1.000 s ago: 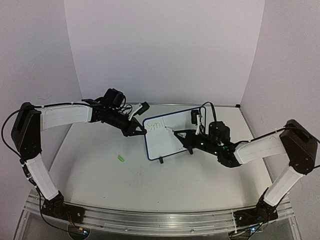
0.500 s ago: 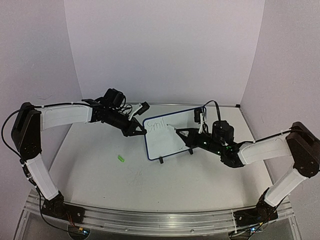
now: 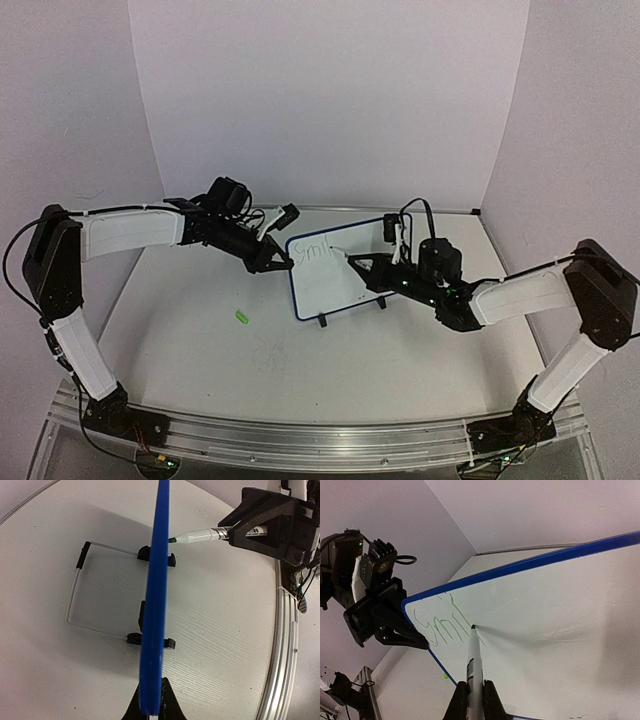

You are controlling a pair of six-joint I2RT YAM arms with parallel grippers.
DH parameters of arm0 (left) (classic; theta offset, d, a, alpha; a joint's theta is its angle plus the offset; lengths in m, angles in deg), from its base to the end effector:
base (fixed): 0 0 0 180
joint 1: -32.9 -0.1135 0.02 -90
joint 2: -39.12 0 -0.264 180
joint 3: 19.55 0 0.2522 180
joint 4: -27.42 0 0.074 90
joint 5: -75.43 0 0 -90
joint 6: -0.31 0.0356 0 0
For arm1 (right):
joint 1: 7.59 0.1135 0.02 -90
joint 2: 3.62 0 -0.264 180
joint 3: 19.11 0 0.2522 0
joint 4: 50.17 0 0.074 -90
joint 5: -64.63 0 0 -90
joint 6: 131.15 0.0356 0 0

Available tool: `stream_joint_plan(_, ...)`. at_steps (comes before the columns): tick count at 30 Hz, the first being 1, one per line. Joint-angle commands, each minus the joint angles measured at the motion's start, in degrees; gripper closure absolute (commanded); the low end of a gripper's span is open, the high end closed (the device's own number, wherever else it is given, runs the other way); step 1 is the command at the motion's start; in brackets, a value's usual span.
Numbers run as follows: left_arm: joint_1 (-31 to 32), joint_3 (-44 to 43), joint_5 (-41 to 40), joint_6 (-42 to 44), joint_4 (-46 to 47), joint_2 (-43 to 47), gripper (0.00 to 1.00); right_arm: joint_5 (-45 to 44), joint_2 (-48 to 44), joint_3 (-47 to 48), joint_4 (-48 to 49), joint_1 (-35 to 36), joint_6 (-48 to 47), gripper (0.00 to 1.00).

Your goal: Write a sentence on the whiteboard

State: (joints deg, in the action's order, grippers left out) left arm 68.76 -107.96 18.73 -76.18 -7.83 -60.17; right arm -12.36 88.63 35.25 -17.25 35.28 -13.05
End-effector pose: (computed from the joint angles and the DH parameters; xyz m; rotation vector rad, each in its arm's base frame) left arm 0.2983 -0.2397 0.2516 1.2436 2.0252 -0.8764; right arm 0.2420 0.2356 0.2130 -0.4116 1.7340 1.1079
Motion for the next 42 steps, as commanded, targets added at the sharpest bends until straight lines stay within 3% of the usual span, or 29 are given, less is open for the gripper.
stream_joint_plan(1,0.44,-0.49,-2.99,1.87,-3.83,-0.23,1.0,-1.45,1.13,1.6,1.67,-0.16,-0.18,1.0)
stream_joint_plan(14,0.44,-0.49,-2.93,1.94,-3.84,-0.21,1.0,-6.53,-2.34,-1.37,1.72,-0.25,-0.4,1.0)
stream_joint_plan(42,0.62,-0.49,-3.02,2.03,-3.92,-0.21,1.0,-1.93,0.9,2.2,3.51,-0.25,-1.29,1.0)
